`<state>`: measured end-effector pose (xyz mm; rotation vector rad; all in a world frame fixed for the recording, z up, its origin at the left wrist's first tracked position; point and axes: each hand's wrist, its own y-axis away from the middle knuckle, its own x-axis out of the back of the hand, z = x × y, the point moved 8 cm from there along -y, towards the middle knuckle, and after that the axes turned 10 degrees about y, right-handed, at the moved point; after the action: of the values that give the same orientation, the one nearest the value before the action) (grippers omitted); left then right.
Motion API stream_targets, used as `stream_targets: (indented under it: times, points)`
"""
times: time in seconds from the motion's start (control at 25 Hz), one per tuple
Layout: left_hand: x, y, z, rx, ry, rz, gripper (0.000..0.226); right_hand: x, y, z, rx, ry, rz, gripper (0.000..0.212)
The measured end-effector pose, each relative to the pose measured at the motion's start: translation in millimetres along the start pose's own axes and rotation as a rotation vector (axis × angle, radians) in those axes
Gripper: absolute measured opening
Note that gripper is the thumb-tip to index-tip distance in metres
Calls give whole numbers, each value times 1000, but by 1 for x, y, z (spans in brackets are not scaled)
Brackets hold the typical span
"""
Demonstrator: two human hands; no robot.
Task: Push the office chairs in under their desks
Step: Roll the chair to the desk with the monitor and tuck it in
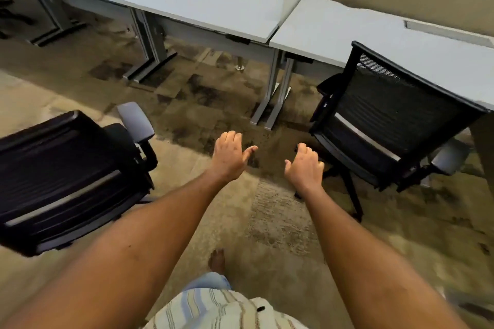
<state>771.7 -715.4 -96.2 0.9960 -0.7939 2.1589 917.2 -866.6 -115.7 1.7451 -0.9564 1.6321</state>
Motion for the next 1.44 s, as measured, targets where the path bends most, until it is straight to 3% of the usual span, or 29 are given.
stream_targets:
  times: [0.24, 0.48, 0.72, 0.88, 1.08, 1.24, 1.44]
  points:
    - [56, 91, -58, 140, -19, 48, 51, -16, 64, -93, 167, 10, -68, 53]
    - [186, 175, -148, 288, -62, 339, 42, -5, 122, -261, 410, -59, -35, 47]
    - [345, 259, -260, 387, -160, 571, 41, 49, 185, -450, 564, -239, 121, 49]
    - [412, 291, -306, 390, -313, 630, 54, 79, 217, -531, 664, -251, 255, 70]
    - [428, 288, -365, 591, -335, 409, 103, 75, 216, -581, 776, -17, 226, 82]
    - [427, 276, -379, 607, -366, 419, 104, 55, 195, -593, 779, 109, 130, 71]
    - [436, 254, -386, 603, -417, 501, 100, 52, 174, -614, 778, 123, 239, 33]
